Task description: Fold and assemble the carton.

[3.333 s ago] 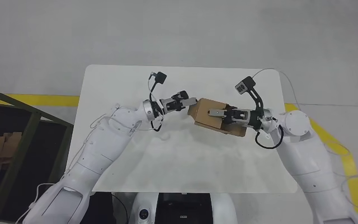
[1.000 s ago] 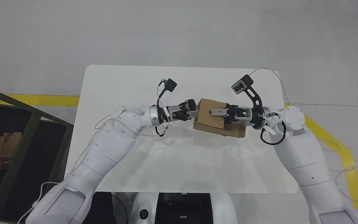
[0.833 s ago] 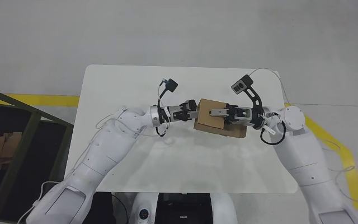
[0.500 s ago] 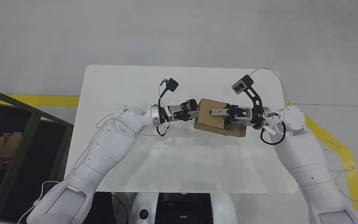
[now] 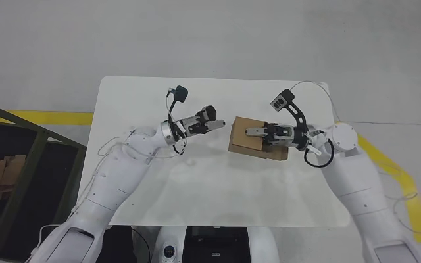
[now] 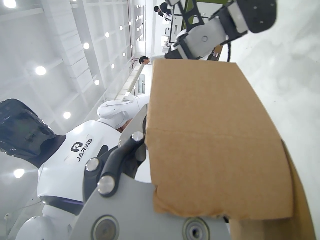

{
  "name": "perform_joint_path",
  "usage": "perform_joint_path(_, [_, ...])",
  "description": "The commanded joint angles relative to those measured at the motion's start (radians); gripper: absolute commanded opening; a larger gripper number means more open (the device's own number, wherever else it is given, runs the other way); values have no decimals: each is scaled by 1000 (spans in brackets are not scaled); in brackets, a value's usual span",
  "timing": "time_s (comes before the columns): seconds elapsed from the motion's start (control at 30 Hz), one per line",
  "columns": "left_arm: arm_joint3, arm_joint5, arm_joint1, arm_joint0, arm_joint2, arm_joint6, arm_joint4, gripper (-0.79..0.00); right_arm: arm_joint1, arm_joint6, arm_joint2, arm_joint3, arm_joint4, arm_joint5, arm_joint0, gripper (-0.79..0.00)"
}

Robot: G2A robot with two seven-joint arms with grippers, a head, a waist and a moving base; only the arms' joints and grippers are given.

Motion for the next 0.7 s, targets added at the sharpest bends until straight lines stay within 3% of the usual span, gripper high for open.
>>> perform_joint_path(0.0, [-3, -56, 6, 8, -27, 29, 78, 0, -4, -16, -19, 33, -34, 6, 23, -785])
perform_joint_path(0.37, [-33, -116, 19, 106, -147, 406, 544, 0, -60, -92, -189, 229, -151, 25, 169, -785])
perform_joint_path(0.67, [-15, -150, 27, 141, -180, 516, 722, 0, -129, -131, -344, 352, -213, 11, 249, -785])
